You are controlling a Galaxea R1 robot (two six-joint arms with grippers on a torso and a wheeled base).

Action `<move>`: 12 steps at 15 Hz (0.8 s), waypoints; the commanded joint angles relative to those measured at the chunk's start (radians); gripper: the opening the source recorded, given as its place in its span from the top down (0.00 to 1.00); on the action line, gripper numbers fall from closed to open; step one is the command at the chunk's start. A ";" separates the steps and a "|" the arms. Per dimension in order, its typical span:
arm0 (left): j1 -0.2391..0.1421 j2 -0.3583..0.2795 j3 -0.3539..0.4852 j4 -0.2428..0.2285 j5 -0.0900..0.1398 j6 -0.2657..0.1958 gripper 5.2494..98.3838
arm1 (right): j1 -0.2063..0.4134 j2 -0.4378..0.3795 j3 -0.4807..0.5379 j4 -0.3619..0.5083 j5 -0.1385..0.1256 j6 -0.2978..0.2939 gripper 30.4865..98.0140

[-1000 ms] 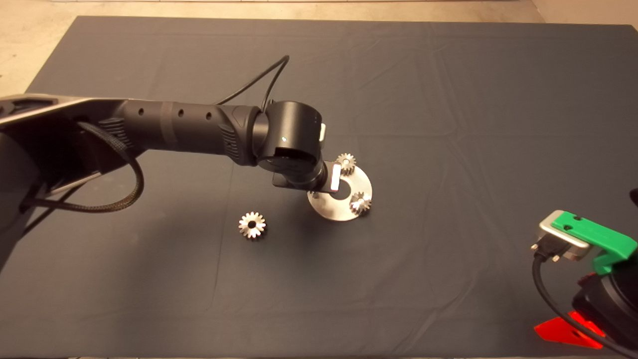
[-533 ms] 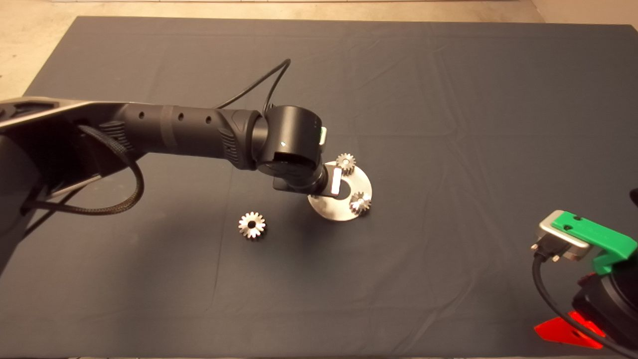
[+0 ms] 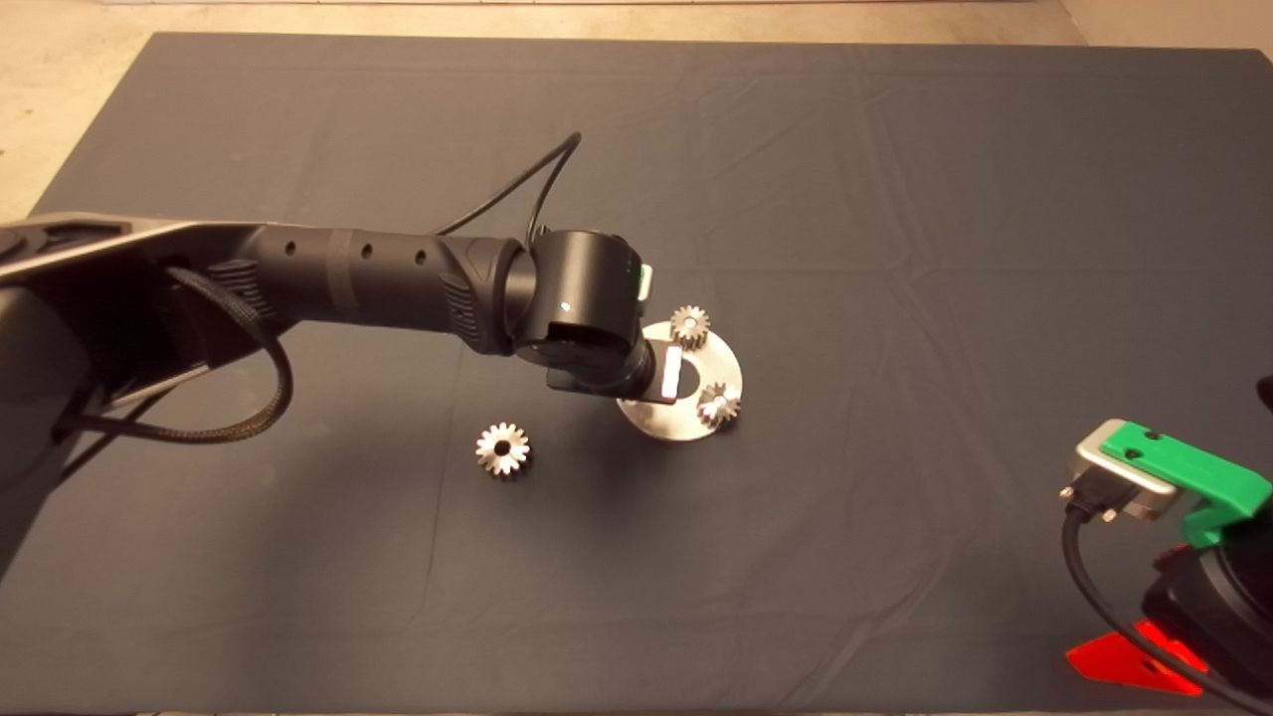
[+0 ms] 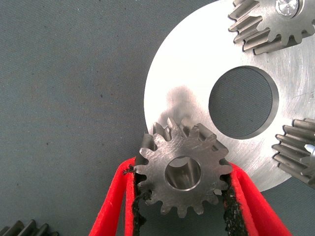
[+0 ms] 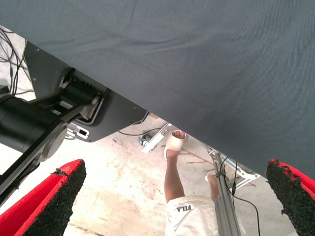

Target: Remove an incorrectly installed larger gear and replace it with the correct smaller gear

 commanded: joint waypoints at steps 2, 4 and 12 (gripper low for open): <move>-0.010 0.002 0.001 0.038 0.075 0.004 0.72 | 0.012 -0.003 0.003 0.033 -0.012 0.004 0.02; -0.010 0.002 -0.002 0.040 0.075 0.006 0.72 | 0.012 -0.003 0.003 0.033 -0.012 0.004 0.02; 0.001 0.002 -0.016 0.043 0.075 0.006 0.72 | 0.012 -0.003 0.003 0.033 -0.013 0.004 0.02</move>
